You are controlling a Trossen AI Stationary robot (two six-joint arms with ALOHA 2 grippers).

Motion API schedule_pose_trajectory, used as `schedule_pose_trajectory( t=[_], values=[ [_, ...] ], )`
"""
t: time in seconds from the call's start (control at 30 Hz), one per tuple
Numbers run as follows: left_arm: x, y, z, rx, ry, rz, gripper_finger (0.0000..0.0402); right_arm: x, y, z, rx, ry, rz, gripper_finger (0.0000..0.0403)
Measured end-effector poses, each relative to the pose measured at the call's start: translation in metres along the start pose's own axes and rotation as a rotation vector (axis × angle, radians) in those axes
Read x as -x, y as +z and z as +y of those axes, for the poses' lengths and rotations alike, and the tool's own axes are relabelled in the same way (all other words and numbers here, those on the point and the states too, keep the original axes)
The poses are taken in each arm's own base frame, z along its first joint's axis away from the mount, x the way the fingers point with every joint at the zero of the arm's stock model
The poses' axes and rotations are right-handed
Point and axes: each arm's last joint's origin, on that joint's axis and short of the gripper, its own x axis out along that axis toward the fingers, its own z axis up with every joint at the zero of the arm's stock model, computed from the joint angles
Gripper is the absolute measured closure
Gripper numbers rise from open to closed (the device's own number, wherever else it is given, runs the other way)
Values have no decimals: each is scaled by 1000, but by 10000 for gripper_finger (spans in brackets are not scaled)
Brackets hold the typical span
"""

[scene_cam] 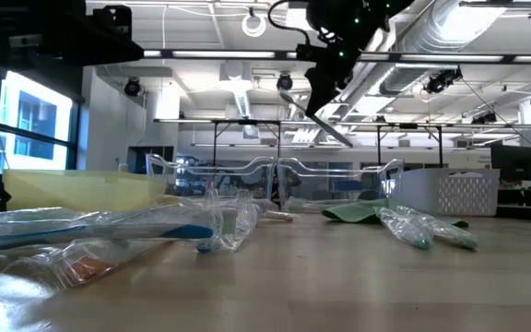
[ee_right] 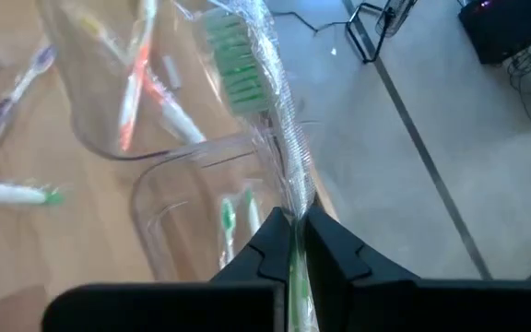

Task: Pick & Place Toothbrushes
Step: Put the green toothbrush into the right transparent bin

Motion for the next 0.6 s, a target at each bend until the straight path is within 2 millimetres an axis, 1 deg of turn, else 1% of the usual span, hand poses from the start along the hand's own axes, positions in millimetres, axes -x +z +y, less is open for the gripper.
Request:
schedule_pose_trajectory(
  t=[0.13, 0.23, 0.37, 0.6],
  values=[
    [0, 0, 0, 0, 0, 0, 380, -10, -11, -14, -51, 1, 12, 393],
    [0, 0, 0, -1, 0, 1, 380, -17, -20, -21, -72, 12, 27, 393],
    [0, 0, 0, -1, 0, 0, 380, -30, -38, -22, -90, 39, 46, 393],
    [0, 0, 0, -4, 0, 0, 380, -42, -58, -23, -112, 56, 78, 393]
  ],
)
